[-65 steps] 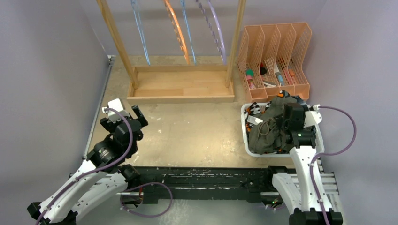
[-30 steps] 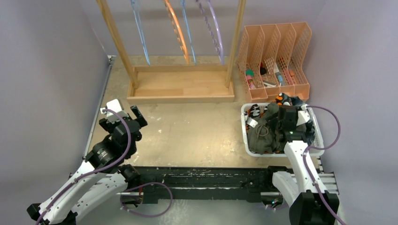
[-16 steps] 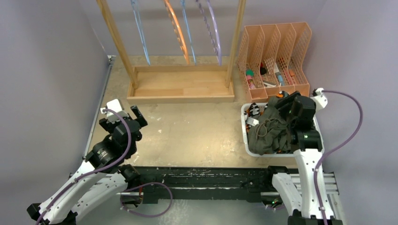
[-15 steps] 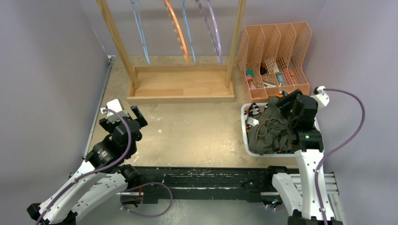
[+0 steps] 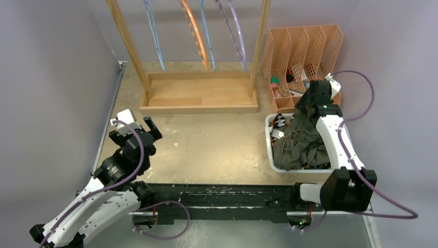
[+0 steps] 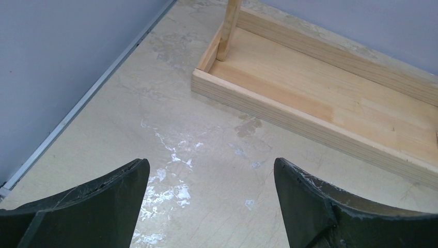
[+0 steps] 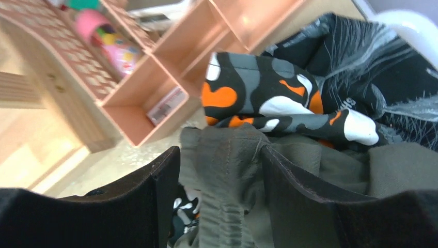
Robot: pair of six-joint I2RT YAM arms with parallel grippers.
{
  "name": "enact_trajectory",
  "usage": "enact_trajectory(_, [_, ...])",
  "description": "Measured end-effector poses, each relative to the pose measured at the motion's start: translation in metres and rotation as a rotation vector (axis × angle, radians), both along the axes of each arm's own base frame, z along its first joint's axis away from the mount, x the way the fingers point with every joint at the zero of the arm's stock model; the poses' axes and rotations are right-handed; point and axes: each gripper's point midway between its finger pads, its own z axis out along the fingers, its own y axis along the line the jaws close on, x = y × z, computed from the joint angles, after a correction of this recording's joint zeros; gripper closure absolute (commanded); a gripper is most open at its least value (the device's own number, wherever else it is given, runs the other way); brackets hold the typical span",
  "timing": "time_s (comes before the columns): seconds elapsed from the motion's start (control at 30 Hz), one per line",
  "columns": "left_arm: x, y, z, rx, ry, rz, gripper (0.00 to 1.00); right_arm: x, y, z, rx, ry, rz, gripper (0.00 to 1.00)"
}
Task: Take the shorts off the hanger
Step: Place the shorts in the basket, then reset both arms
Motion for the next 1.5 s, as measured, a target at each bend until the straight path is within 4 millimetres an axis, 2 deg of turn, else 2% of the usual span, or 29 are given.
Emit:
enact_trajectory(0.07, [0.000,0.000,0.000,0.001,0.000,0.000,0.11,-0.002,-0.003,-0.019,0.004,0.066,-0.035,0.42])
enact_trajectory(0.17, [0.000,0.000,0.000,0.000,0.000,0.000,0.11,-0.010,-0.008,-0.033,0.019,0.103,-0.113,0.43])
enact_trajectory(0.33, [0.000,0.000,0.001,-0.003,-0.004,0.000,0.11,-0.039,-0.010,-0.052,0.079,0.073,-0.238,0.44])
enact_trajectory(0.53, [0.000,0.000,0.000,0.001,0.001,0.000,0.11,-0.055,-0.002,-0.085,0.140,0.043,-0.259,0.43])
enact_trajectory(0.67, [0.001,-0.001,-0.001,0.005,0.005,0.000,0.11,-0.046,-0.003,-0.091,0.125,0.099,-0.241,0.42])
enact_trajectory(0.8, [0.001,-0.001,-0.002,0.009,0.009,0.001,0.11,-0.044,-0.004,-0.086,0.096,0.149,-0.216,0.39])
enact_trajectory(0.87, [0.002,-0.001,-0.002,0.012,0.012,0.001,0.11,-0.045,-0.004,-0.077,0.084,0.135,-0.188,0.38])
enact_trajectory(0.93, [0.002,-0.001,-0.003,0.013,0.014,0.003,0.11,-0.044,0.001,-0.059,0.082,0.083,-0.124,0.37])
enact_trajectory(1.13, [0.004,-0.003,-0.006,0.027,0.029,0.005,0.11,-0.047,0.037,0.029,0.116,-0.187,0.155,0.34])
enact_trajectory(1.2, [0.005,-0.004,-0.008,0.035,0.038,0.005,0.10,-0.053,0.047,0.043,0.125,-0.217,0.222,0.34])
enact_trajectory(1.27, [0.006,-0.004,-0.009,0.040,0.044,0.005,0.07,-0.061,0.055,0.047,0.126,-0.220,0.284,0.32])
enact_trajectory(1.4, [0.005,0.000,-0.010,0.037,0.042,0.041,0.06,-0.076,0.071,0.055,0.126,-0.216,0.403,0.17])
enact_trajectory(1.43, [0.004,0.002,-0.010,0.043,0.049,0.056,0.06,-0.077,0.072,0.065,0.116,-0.239,0.419,0.13])
enact_trajectory(1.5, [0.001,0.008,-0.003,0.063,0.073,0.096,0.06,-0.080,0.072,0.098,0.078,-0.328,0.440,0.09])
